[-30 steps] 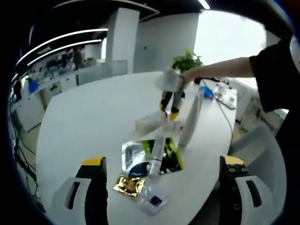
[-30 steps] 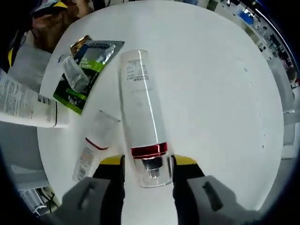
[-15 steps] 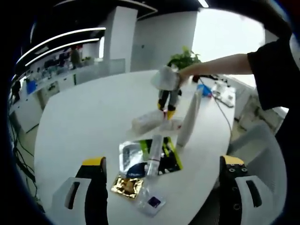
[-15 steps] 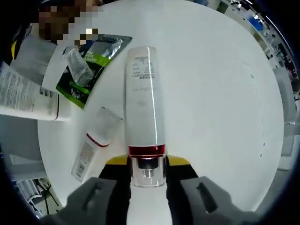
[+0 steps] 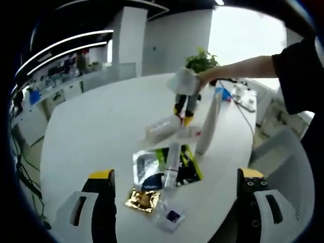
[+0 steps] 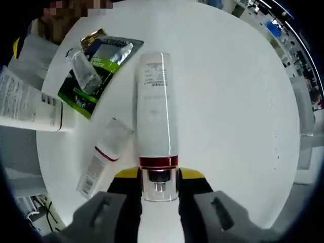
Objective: Arrange the skincare products in the storage area until every visible bottle or jar stands upright without overlapping.
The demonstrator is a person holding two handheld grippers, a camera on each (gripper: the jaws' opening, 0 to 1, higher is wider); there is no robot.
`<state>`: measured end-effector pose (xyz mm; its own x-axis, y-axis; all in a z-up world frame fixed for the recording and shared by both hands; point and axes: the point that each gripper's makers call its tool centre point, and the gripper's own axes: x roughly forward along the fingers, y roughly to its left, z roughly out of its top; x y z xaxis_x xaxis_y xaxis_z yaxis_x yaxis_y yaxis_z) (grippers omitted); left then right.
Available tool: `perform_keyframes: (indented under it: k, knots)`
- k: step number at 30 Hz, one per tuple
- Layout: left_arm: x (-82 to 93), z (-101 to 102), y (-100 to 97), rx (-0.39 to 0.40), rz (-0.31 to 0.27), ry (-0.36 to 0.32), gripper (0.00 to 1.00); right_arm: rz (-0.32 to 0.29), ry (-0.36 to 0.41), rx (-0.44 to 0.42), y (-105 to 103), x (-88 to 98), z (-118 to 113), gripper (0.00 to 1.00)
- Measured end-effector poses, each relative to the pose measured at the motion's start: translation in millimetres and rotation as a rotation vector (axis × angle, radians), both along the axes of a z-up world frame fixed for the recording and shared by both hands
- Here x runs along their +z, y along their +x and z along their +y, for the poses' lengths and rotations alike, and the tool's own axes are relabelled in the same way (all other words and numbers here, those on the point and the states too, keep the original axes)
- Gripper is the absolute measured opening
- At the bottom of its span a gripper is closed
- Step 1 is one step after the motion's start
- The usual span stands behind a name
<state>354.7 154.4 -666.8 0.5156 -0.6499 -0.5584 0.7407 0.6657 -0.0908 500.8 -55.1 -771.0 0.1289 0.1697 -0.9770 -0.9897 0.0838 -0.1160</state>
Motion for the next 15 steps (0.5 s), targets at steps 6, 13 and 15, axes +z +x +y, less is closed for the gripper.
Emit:
perform_keyframes:
  k: [6, 13, 15]
  knots:
    - [-1.6, -1, 18.7, -0.03, -0.06, 0.045, 0.91, -0.056, 0.015, 0.046, 6, 16.4, 14, 0.26]
    - [-6.7, -8, 47.7, -0.064, -0.134, 0.086, 0.78, -0.099, 0.013, 0.087, 7, 27.8, 27, 0.26]
    - [-6.8, -12, 58.4, -0.076, -0.162, 0.098, 0.75, -0.119, 0.007, 0.111, 7, 32.0, 30, 0.26]
